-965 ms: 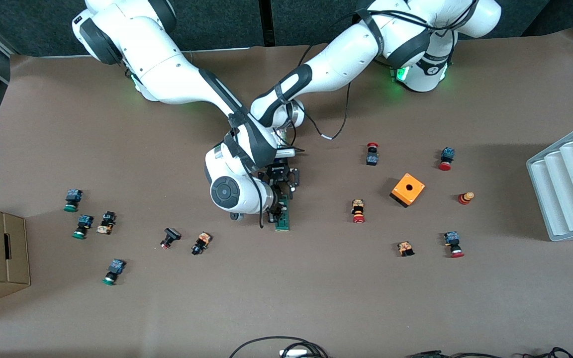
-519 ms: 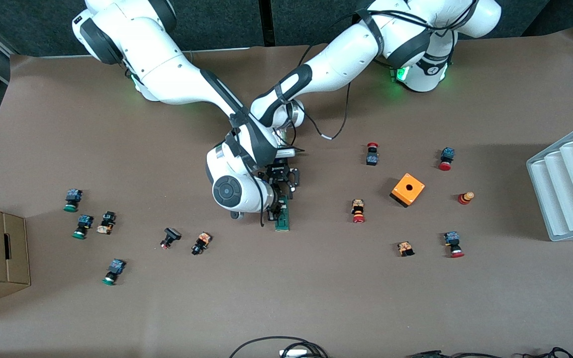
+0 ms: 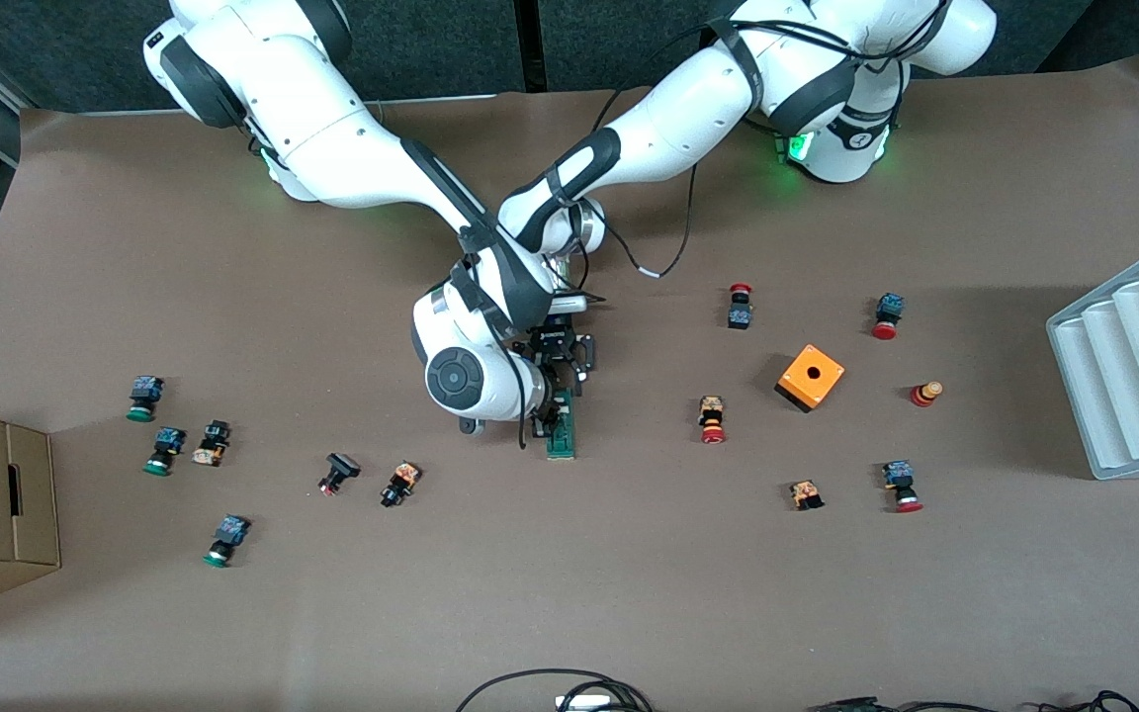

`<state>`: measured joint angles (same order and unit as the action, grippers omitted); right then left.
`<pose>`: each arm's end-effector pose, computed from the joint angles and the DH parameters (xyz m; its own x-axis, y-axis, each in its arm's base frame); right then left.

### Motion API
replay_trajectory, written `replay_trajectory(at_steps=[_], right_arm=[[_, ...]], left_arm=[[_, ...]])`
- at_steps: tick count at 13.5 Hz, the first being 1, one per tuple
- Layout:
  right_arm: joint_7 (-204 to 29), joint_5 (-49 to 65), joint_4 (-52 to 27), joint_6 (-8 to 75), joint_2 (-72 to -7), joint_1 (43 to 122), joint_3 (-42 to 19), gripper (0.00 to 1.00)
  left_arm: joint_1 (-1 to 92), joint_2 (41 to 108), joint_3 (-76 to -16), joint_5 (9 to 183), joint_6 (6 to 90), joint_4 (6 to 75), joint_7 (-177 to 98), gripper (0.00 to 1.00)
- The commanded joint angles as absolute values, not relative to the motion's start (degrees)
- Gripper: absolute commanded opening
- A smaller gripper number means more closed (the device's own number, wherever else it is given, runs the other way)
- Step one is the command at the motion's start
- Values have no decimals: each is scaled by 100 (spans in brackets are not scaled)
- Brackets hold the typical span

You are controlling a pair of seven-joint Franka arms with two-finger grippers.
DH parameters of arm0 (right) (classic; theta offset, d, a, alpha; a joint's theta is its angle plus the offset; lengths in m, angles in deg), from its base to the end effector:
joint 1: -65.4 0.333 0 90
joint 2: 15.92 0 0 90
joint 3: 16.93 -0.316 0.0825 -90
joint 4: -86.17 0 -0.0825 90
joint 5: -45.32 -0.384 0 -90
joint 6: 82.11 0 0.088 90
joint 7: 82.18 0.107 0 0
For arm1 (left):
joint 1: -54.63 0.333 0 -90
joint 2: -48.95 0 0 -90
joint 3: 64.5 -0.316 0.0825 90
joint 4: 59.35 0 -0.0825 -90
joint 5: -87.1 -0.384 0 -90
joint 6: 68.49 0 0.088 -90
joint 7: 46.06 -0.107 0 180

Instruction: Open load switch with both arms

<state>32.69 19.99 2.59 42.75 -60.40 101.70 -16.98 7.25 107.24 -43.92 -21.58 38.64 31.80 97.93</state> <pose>0.5685 0.4382 0.2200 -0.0947 -0.9598 -0.2644 -0.9722 0.0320 0.2319 0.3403 -0.5730 0.0632 0.3474 0.0688 0.9352 0.1014 -0.9942 0.0354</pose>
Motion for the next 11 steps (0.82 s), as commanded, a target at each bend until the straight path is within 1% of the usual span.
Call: replay_trajectory(at_steps=[1, 3, 4, 5, 6, 9, 11], right_arm=[[3322, 2168, 144, 4427, -6013, 10170, -1693, 25], [3357, 2150, 188, 4427, -6013, 10135, -1693, 27], [3357, 2142, 214, 4392, -5996, 10118, -1702, 46], [3331, 2133, 223, 4357, -5935, 10109, -1693, 69], [3322, 2141, 267, 4270, -5847, 10091, -1693, 90], [3174, 2159, 364, 3831, -5522, 9864, -1693, 99], [2840, 2168, 355, 3663, -5302, 9792, -1685, 100]], left_arm=[[664, 10757, -4420, -2171, 3830, 3118, 9835, 74], [664, 10757, -4420, -2171, 3830, 3118, 9835, 74], [664, 10757, -4420, -2171, 3830, 3118, 9835, 74], [664, 10757, -4420, -2171, 3830, 3118, 9835, 74], [664, 10757, -4420, -2171, 3830, 3127, 9835, 74], [664, 10748, -4411, -2162, 3848, 3118, 9826, 74], [664, 10748, -4411, -2162, 3848, 3118, 9826, 74]])
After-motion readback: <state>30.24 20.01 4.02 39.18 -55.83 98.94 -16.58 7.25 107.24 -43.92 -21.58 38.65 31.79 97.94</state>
